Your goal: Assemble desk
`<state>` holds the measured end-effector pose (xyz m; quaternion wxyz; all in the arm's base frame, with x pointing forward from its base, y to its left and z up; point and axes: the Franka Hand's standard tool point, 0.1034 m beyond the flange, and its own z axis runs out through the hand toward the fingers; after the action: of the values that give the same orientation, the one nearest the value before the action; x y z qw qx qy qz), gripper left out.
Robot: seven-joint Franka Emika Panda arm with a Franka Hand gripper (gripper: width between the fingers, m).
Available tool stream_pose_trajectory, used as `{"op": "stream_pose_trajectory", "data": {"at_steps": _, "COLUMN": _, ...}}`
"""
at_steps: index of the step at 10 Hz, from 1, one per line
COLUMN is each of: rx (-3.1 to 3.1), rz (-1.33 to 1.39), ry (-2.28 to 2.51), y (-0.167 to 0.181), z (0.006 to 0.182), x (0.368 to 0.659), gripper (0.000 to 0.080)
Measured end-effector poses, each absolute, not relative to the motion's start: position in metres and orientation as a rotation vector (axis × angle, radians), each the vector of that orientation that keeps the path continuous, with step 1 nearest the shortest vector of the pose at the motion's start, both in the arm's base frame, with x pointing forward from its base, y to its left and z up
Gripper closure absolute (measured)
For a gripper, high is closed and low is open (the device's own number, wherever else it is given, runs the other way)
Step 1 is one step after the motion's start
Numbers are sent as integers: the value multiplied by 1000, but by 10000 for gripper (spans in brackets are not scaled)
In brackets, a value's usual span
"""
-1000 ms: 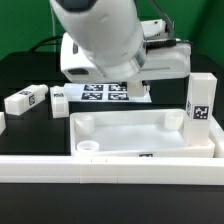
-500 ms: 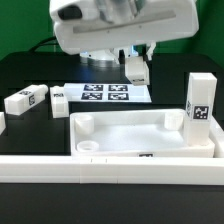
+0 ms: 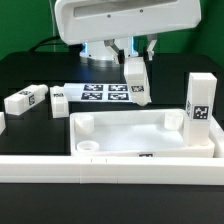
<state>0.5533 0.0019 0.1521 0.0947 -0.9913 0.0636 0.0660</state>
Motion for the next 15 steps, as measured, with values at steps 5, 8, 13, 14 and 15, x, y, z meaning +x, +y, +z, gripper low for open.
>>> {"op": "stream_pose_trajectory", "data": {"at_steps": 5, "rx": -3009, "rz": -336, "ry": 206, "y": -11, "z": 159, "x": 573, "gripper": 515}}
{"op": "stream_pose_trajectory", "data": {"at_steps": 8, "rx": -3035, "rz": -338, "ry": 60, "y": -28, "z": 152, "x": 584, "gripper": 515}}
{"op": "stream_pose_trajectory", "data": {"at_steps": 13, "rx": -3050, "rz": -458, "ry": 51, "y": -40, "z": 151, "x": 592, "gripper": 515}}
{"op": "stream_pose_trajectory", "data": {"at_steps": 14, "rx": -3062, "rz": -542, "ry": 31, "y": -47, "z": 152, "x": 595, "gripper": 515}}
{"op": "stream_pose_trajectory", "data": {"at_steps": 15, "rx": -3068, "rz": -611, "ry": 23, "y": -53, "z": 157, "x": 602, "gripper": 515}}
